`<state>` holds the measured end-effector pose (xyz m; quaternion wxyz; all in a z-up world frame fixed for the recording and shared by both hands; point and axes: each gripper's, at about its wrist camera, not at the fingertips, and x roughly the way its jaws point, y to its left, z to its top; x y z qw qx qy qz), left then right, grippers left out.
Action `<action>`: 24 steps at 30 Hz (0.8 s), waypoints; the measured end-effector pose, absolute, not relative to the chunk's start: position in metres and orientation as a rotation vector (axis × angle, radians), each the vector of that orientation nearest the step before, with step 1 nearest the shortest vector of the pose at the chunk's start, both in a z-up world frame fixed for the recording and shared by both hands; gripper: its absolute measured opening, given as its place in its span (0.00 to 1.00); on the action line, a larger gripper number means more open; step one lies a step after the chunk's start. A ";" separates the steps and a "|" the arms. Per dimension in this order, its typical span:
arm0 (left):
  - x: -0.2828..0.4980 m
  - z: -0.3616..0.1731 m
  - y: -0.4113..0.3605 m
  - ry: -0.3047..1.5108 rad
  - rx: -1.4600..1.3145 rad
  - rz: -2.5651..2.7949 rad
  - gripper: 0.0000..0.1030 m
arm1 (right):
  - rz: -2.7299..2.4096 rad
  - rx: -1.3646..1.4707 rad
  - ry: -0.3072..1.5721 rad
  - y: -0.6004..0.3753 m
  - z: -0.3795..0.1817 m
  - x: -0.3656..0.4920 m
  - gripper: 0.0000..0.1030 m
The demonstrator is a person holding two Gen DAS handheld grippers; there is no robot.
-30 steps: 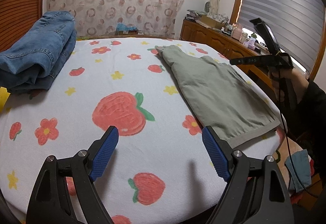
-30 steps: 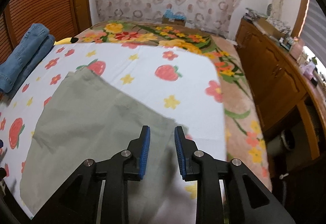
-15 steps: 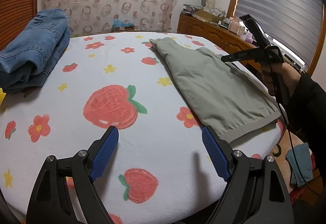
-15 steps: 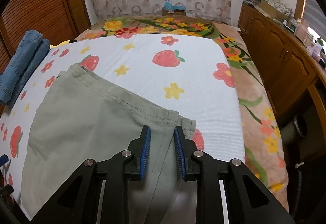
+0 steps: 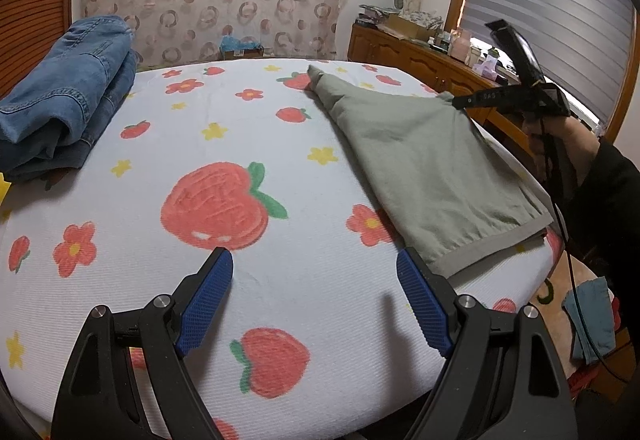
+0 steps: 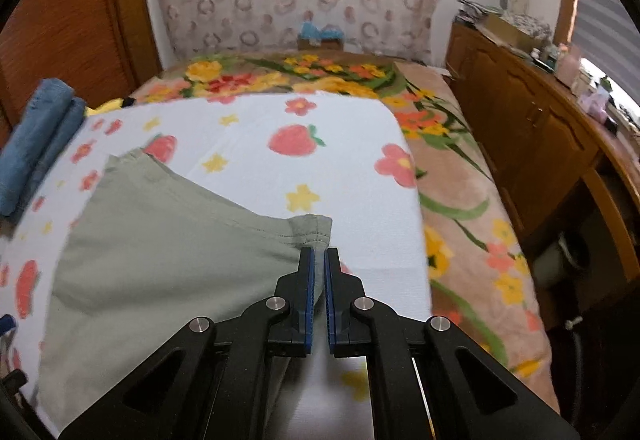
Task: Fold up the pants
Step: 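Move the open right tool over the hem end of the grey-green strip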
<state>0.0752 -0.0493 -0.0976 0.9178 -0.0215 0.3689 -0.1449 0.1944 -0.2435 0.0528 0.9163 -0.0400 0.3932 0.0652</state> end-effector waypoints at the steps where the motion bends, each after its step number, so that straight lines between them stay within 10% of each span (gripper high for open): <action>1: 0.075 -0.098 -0.049 0.759 -0.045 -0.298 0.82 | 0.130 -0.087 0.818 -0.243 0.050 0.195 0.05; 24: 0.075 -0.100 -0.053 0.768 -0.030 -0.302 0.82 | 0.294 -0.049 0.745 -0.240 0.052 0.071 0.31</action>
